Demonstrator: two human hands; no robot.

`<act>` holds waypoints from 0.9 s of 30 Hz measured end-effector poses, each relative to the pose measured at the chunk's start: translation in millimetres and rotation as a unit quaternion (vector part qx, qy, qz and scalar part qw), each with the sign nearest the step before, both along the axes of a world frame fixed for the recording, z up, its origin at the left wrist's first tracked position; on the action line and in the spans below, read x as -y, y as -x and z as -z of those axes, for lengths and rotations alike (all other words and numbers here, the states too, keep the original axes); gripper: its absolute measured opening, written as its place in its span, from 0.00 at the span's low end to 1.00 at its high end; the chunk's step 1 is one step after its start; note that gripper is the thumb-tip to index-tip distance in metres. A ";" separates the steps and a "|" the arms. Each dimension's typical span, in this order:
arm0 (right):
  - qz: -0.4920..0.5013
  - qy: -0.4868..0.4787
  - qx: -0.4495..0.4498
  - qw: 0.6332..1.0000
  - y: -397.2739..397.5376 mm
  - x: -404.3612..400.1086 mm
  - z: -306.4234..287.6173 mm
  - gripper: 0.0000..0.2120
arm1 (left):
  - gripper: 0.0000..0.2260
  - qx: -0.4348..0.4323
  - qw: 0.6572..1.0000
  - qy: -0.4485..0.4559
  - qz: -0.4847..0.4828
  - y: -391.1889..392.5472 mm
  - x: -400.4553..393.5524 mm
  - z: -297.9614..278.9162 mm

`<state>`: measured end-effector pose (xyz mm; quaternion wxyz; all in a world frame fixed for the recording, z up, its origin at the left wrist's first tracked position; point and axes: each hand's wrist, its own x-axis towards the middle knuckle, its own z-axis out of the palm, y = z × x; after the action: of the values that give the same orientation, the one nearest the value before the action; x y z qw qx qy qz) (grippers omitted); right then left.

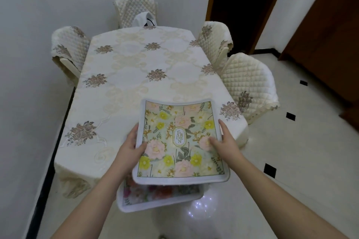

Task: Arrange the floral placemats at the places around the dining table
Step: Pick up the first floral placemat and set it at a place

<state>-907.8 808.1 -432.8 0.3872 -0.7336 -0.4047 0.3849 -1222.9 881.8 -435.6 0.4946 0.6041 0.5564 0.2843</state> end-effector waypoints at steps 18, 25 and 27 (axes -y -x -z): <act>0.120 -0.093 -0.060 0.987 -214.6 143.0 -42.7 0.28 | 0.30 0.051 0.994 0.049 0.080 -241.0 55.7 -63.0; 0.166 -0.101 -0.095 0.976 -301.1 190.7 -62.0 0.29 | 0.29 0.037 0.992 0.004 0.121 -330.1 86.4 -77.5; 0.178 -0.102 -0.099 0.974 -317.3 195.6 -66.5 0.30 | 0.29 0.041 0.992 -0.009 0.123 -349.3 89.3 -80.7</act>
<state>-590.6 612.5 -366.3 0.5608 -0.7087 -0.2642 0.3369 -873.6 792.5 -354.9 0.5430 0.6600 0.4544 0.2511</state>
